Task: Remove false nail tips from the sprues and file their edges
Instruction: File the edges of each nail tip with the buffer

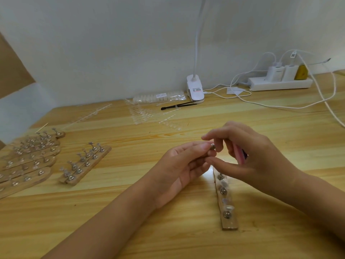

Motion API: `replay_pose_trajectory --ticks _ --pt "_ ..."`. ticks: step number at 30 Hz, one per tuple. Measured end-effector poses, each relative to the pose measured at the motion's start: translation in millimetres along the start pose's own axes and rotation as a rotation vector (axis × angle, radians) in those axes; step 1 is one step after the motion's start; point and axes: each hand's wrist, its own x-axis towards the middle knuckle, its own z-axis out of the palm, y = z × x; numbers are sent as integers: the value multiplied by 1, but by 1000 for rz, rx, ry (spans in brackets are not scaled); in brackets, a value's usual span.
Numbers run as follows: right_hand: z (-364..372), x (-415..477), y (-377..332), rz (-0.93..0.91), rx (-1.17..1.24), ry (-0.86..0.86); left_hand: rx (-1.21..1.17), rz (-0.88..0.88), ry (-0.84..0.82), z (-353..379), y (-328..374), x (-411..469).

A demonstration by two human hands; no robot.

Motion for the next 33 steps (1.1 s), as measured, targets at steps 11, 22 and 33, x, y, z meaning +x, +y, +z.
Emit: replay_pose_trajectory --ticks 11,22,33 --pt "0 2 2 -8 54 118 -1 30 13 2 0 1" --pt "-1 2 1 -20 41 82 139 73 -6 2 -1 -1" --pt "-8 8 0 394 471 133 126 103 92 -4 1 1"
